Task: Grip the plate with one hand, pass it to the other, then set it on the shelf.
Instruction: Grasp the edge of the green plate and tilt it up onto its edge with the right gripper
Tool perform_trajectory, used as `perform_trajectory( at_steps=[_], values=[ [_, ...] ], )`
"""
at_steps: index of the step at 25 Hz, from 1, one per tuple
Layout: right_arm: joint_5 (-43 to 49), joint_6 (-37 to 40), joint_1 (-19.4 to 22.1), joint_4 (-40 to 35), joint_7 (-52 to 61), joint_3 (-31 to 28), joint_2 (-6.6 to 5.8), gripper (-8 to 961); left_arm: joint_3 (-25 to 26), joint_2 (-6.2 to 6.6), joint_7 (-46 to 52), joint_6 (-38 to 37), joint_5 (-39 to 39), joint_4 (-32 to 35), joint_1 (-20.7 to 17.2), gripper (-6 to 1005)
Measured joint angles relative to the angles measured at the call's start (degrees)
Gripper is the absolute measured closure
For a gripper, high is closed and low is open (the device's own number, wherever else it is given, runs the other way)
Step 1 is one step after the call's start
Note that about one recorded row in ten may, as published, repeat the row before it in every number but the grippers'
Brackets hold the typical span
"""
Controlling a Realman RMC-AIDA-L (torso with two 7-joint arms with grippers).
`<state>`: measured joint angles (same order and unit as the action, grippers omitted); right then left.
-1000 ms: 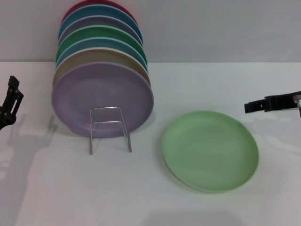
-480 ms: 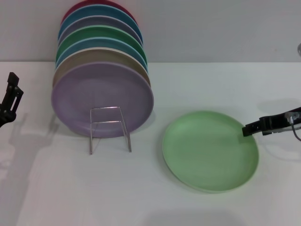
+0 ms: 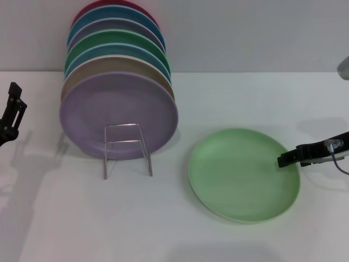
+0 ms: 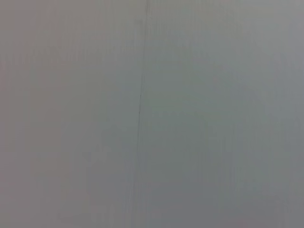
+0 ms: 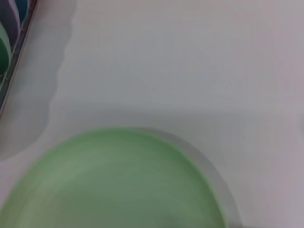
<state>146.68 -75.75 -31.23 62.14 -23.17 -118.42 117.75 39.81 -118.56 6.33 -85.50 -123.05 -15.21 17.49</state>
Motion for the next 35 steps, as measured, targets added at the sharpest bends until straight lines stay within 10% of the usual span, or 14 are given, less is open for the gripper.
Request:
perform_trajectory(
  at_steps=[14,20,35],
  values=[
    [0.32,0.83,-1.83,-3.08,0.04,0.76,-0.18,467,0.59,0.00,0.09,-0.46,0.01,0.43,0.08,213],
    [1.46,0.94,-1.99,-3.23,0.31,0.95,-0.16,707,0.69,0.00,0.06,-0.56,0.00,0.45,0.09,213],
    [1.53,1.67,-2.35,-3.81,-0.71,1.44,-0.15,870,0.91,0.00,0.09,-0.56,0.00,0.45,0.26,213]
  ],
)
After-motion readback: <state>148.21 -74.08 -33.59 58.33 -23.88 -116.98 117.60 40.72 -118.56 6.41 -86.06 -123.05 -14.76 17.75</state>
